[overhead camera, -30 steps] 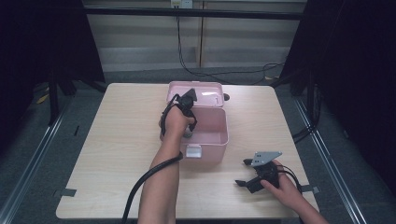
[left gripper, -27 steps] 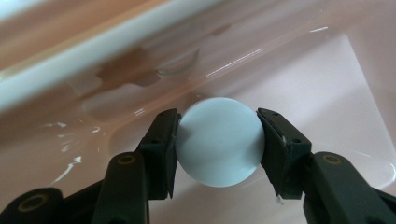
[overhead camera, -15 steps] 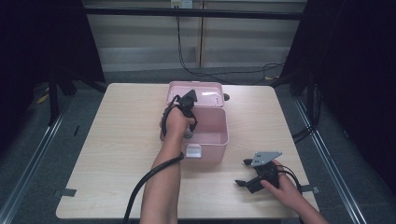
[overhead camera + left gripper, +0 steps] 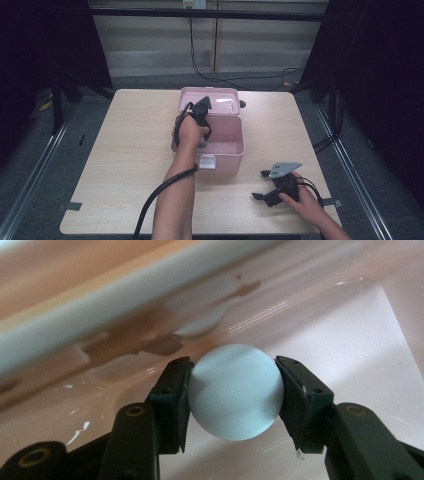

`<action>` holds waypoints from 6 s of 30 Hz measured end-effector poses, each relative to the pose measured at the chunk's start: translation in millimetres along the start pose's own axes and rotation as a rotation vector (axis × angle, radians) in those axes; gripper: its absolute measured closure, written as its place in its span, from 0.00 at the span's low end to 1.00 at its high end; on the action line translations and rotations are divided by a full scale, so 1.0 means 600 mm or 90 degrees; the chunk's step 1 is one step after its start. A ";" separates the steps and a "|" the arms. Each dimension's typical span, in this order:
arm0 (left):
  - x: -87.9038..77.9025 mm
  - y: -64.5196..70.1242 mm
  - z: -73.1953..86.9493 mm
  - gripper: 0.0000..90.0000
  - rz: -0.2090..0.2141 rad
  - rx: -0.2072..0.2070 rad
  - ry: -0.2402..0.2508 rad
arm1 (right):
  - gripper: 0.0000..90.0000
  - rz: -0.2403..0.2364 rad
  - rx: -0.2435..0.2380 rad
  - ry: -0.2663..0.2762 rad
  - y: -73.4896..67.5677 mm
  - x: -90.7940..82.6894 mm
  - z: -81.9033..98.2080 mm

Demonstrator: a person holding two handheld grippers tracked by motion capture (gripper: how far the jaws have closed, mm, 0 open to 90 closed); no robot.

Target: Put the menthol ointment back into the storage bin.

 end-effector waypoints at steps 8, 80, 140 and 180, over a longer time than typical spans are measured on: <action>0.003 0.003 0.001 0.55 -0.006 -0.011 0.007 | 0.13 0.000 0.000 0.000 0.000 0.000 0.000; -0.121 0.020 0.009 0.18 0.043 -0.024 0.004 | 0.13 0.001 0.000 0.001 0.000 0.000 0.000; -0.282 -0.100 0.103 0.19 0.039 -0.084 0.064 | 0.13 -0.004 0.002 0.000 0.000 0.000 0.000; -0.228 -0.127 0.247 0.20 0.066 -0.013 0.073 | 0.13 0.000 0.000 0.003 0.000 0.000 0.000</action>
Point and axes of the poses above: each handheld gripper's, and its own axes: x roughly forward along the jaws, z roughly out of its underside, y roughly to its right, the point moved 2 cm from there along x, roughly forward along the jaws, and after that the axes turned 3 degrees about y, right-handed, at the moved point
